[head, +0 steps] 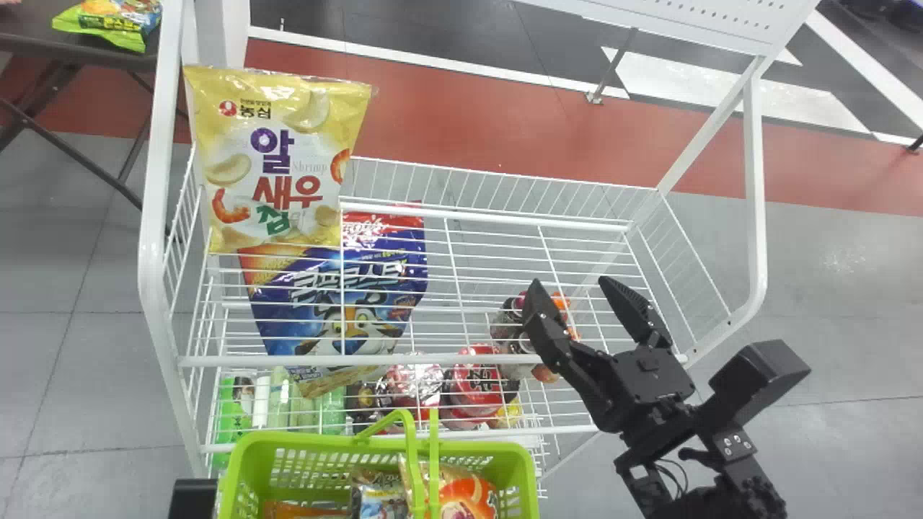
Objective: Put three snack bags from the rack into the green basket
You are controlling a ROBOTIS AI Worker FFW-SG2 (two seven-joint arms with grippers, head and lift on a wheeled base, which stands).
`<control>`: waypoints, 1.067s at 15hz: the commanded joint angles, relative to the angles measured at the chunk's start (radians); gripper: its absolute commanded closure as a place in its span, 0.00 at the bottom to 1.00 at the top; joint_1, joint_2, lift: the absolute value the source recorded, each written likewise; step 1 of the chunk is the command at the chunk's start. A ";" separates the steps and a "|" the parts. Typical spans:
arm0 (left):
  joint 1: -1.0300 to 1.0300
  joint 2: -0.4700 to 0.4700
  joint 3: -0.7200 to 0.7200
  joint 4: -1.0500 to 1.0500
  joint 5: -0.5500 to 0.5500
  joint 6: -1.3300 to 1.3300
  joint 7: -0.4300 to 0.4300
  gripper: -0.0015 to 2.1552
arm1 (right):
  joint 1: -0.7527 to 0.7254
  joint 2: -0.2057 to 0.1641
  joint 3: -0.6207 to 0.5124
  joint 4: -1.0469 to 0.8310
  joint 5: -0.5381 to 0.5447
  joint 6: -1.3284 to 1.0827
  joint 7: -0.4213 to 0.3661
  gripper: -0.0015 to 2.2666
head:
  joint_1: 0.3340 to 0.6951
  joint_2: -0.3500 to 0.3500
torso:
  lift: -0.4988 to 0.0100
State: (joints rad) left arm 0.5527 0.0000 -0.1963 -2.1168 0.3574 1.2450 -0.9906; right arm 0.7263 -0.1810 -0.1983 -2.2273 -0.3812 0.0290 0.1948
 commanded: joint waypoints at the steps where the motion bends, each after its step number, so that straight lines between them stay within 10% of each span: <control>1: -0.001 -0.003 0.000 0.000 0.000 0.003 0.001 0.64 | -0.002 0.000 -0.003 0.000 -0.004 0.007 0.000 0.04 | 1.00 0.00 | 0.98; 16: -0.007 -0.003 -0.002 0.000 0.000 0.025 0.009 0.64 | -0.008 -0.005 -0.004 0.006 -0.005 0.004 0.002 0.04 | 1.00 0.00 | 0.98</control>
State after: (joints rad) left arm 0.5461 0.0000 -0.1984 -2.1171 0.3566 1.2694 -0.9817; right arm 0.7193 -0.1849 -0.2025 -2.2212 -0.3866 0.0331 0.1954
